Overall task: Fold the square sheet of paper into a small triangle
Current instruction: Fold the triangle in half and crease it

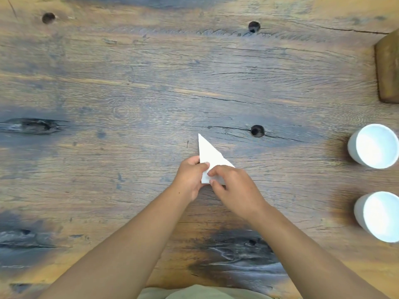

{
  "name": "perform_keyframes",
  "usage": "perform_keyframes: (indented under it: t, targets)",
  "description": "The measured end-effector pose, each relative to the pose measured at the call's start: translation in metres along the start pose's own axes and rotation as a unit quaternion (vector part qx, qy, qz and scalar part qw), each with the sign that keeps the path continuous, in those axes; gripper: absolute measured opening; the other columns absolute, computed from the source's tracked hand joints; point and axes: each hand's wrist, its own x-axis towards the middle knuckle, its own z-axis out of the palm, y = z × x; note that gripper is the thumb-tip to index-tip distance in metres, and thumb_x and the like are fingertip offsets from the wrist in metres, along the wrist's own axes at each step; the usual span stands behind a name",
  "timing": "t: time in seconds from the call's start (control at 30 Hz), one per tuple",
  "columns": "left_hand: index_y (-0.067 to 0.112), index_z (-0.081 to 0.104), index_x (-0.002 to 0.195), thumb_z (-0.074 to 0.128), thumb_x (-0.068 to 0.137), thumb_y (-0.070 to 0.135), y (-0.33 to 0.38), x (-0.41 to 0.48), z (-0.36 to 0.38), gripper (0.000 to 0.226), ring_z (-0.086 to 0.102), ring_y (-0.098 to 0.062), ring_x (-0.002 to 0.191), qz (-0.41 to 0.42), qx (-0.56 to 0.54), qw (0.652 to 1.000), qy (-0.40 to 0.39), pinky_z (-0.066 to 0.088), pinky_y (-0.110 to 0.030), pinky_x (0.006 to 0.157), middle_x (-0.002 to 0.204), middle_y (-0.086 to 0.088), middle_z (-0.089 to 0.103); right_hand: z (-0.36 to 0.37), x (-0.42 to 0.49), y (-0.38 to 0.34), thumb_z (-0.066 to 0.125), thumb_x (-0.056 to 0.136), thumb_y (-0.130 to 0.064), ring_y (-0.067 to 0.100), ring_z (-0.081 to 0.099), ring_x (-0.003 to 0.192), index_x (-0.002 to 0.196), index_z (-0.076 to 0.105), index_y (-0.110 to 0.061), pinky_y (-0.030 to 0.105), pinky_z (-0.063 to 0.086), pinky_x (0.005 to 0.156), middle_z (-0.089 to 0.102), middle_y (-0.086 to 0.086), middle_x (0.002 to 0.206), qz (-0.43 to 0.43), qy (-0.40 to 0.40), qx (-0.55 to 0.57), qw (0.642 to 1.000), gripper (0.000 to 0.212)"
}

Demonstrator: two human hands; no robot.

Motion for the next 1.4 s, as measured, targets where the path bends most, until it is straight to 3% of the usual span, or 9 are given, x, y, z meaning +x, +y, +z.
perform_keyframes:
  t: [0.2,0.3,0.5,0.63,0.77,0.9,1.1,1.27,1.4]
  targets:
    - [0.007,0.069,0.096,0.057,0.089,-0.003,-0.004,0.006,-0.008,0.016,0.07,-0.034,0.092,0.076,0.175,0.981,0.022,0.054,-0.049,0.086,0.097,-0.013,0.075,-0.001,0.004,0.016,0.054,0.095,-0.024,0.016,0.059,0.115,0.122,0.064,-0.021,0.035,0.047,0.096,0.066,-0.005,0.125,0.002,-0.06,-0.006,0.998,0.03]
    - [0.007,0.069,0.1,0.059,0.088,-0.002,-0.003,0.008,-0.008,0.018,0.07,-0.031,0.095,0.103,0.229,0.968,0.014,0.054,-0.049,0.087,0.098,-0.009,0.075,0.0,0.001,0.021,0.05,0.095,-0.02,0.022,0.058,0.111,0.118,0.065,-0.016,0.037,0.049,0.091,0.066,0.0,0.12,-0.046,-0.059,-0.091,0.993,0.028]
    - [0.01,0.069,0.093,0.059,0.086,0.001,0.007,0.015,-0.009,0.015,0.065,-0.026,0.085,0.195,0.406,0.893,-0.002,0.05,-0.037,0.076,0.09,-0.006,0.072,0.017,-0.014,0.018,0.048,0.093,-0.018,0.027,0.049,0.117,0.125,0.058,-0.012,0.04,0.045,0.098,0.053,0.005,0.134,-0.108,-0.096,-0.206,0.968,0.034]
    - [0.019,0.07,0.098,0.058,0.088,0.003,0.014,0.017,-0.006,0.023,0.061,-0.005,0.077,0.234,0.423,0.875,0.017,0.046,-0.019,0.069,0.085,0.013,0.067,0.023,-0.019,0.013,0.048,0.093,-0.02,0.029,0.043,0.123,0.133,0.05,-0.01,0.042,0.043,0.102,0.042,0.009,0.143,-0.094,-0.1,-0.202,0.97,0.041]
    - [0.018,0.064,0.115,0.057,0.089,0.0,0.016,0.015,-0.014,0.032,0.061,-0.009,0.088,0.255,0.411,0.874,0.036,0.051,-0.028,0.083,0.1,0.005,0.066,0.028,-0.02,0.01,0.047,0.095,-0.021,0.027,0.038,0.129,0.136,0.046,-0.01,0.039,0.039,0.107,0.036,0.01,0.148,-0.073,-0.098,-0.188,0.975,0.042]
    - [0.012,0.06,0.125,0.054,0.091,-0.001,0.007,0.008,-0.027,0.037,0.052,-0.015,0.11,0.358,0.494,0.789,0.071,0.039,-0.022,0.095,0.121,-0.002,0.059,0.035,-0.017,0.007,0.05,0.095,-0.021,0.026,0.037,0.132,0.136,0.047,-0.01,0.037,0.04,0.108,0.031,0.008,0.149,-0.042,-0.094,-0.137,0.985,0.043]
    - [0.007,0.054,0.135,0.055,0.092,0.001,-0.019,-0.002,-0.043,0.044,0.039,-0.029,0.137,0.372,0.67,0.642,-0.013,0.037,-0.046,0.107,0.147,-0.011,0.046,0.039,-0.013,0.002,0.051,0.095,-0.019,0.023,0.047,0.128,0.138,0.051,-0.011,0.031,0.04,0.104,0.034,0.002,0.151,-0.007,-0.091,-0.024,0.996,0.044]
    - [0.011,0.051,0.136,0.062,0.092,0.016,-0.026,-0.001,-0.046,0.045,0.038,-0.028,0.138,0.385,0.697,0.605,-0.009,0.034,-0.044,0.107,0.15,-0.01,0.041,0.025,-0.003,0.01,0.052,0.093,-0.009,0.02,0.055,0.117,0.127,0.061,-0.009,0.029,0.045,0.099,0.056,0.001,0.132,-0.02,-0.015,-0.027,0.999,0.035]
    - [0.012,0.044,0.142,0.067,0.085,0.004,-0.025,0.002,-0.049,0.062,0.032,-0.028,0.14,0.388,0.712,0.586,-0.012,0.031,-0.042,0.109,0.153,-0.011,0.036,0.021,0.004,0.019,0.054,0.091,-0.01,0.026,0.041,0.135,0.133,0.056,-0.004,0.037,0.035,0.112,0.048,0.009,0.144,-0.041,-0.004,-0.142,0.989,0.043]
